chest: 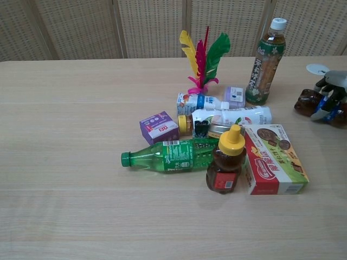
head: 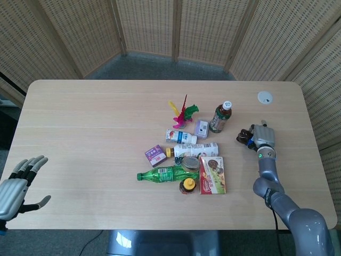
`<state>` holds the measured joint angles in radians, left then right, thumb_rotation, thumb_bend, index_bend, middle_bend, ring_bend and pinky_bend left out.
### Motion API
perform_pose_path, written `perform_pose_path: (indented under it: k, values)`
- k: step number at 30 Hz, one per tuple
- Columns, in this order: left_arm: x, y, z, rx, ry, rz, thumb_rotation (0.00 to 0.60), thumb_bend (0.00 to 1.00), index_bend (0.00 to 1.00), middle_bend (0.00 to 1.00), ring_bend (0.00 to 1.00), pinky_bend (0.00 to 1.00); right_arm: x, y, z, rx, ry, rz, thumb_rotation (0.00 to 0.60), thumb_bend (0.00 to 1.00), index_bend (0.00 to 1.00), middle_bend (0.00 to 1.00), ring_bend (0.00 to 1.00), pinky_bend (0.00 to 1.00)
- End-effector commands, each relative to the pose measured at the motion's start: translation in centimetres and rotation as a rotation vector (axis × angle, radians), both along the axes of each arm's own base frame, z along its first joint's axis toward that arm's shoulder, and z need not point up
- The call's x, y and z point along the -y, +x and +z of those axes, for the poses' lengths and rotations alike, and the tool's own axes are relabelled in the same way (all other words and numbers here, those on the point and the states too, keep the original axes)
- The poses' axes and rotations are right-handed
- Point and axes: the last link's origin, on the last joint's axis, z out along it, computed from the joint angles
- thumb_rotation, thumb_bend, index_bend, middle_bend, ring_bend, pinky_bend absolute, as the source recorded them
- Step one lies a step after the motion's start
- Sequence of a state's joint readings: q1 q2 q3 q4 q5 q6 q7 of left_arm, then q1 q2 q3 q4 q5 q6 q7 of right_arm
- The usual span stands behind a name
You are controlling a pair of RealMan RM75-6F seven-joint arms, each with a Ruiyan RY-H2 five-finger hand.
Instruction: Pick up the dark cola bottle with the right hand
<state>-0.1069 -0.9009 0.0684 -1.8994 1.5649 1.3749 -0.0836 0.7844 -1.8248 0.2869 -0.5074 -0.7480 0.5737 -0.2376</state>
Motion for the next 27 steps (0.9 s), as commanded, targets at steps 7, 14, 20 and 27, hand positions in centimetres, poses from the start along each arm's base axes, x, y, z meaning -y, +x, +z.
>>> perform_pose_path:
  k: [7,14,20,27]
  values:
    - [0.0,-0.1,-0.2,0.003,-0.006,0.004,0.6,0.3,0.04,0.0,0.0,0.0,-0.2,-0.7,1.4,0.011,-0.076,0.017,0.6,0.19,0.68,0.91,1.0,0.84]
    - [0.0,0.1,-0.4,0.005,-0.011,-0.004,0.6,0.3,0.04,0.0,0.0,0.0,-0.6,0.6,4.6,0.028,-0.136,0.113,0.6,0.19,0.68,0.92,1.0,0.84]
    - [0.4,0.2,-0.4,0.013,-0.011,-0.011,0.6,0.3,0.05,0.0,0.0,0.0,-0.9,4.6,8.7,0.058,-0.191,0.218,0.6,0.19,0.68,0.92,1.0,0.84]
    - [0.9,-0.2,-0.1,0.025,-0.004,-0.011,0.6,0.3,0.04,0.0,0.0,0.0,-2.1,9.8,12.6,0.1,-0.229,0.322,0.6,0.18,0.69,0.92,1.0,0.84]
